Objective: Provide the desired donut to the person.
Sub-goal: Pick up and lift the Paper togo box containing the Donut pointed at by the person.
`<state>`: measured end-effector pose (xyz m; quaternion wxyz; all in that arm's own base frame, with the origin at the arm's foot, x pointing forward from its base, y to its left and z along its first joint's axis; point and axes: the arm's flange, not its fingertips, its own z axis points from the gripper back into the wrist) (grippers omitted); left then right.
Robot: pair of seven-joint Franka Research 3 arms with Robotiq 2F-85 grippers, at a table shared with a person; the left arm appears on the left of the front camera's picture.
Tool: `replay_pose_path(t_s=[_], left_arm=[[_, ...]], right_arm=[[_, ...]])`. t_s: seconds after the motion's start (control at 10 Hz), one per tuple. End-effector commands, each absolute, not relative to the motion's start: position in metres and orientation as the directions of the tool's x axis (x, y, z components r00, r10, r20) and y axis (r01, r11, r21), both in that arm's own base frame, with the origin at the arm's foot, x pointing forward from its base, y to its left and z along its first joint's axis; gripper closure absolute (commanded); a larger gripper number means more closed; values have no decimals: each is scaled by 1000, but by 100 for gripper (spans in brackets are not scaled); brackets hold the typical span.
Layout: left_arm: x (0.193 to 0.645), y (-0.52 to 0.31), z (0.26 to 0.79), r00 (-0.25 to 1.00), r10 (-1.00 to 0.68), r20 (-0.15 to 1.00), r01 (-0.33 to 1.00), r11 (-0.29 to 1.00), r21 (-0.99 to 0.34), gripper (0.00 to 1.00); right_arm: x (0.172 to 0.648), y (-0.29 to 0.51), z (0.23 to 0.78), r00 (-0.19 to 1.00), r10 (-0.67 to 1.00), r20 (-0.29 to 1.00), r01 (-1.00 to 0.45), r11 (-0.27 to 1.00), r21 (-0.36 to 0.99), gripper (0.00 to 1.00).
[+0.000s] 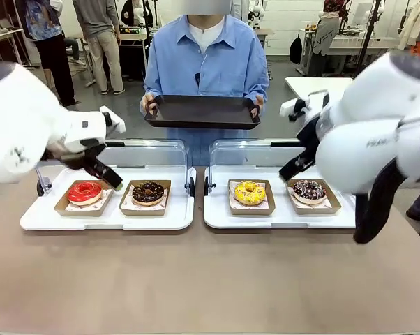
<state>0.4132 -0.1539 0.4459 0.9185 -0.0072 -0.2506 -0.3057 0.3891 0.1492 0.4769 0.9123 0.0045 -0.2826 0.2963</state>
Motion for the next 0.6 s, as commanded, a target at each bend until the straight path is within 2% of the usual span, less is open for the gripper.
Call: replay_pose_path(t_s=[0.0,0.2,0.5], left_arm=[[414,-161,504,699,-602,387,586,792,172,0],[399,-167,550,699,-611,372,571,790,226,0],[383,-161,602,695,-578,429,524,815,248,0]], right_arm=[[391,153,524,718,549,427,-529,830,-177,0],[386,150,568,732,543,412,-518,836,-182,0],[367,150,611,748,518,415,-472,855,-216,0]])
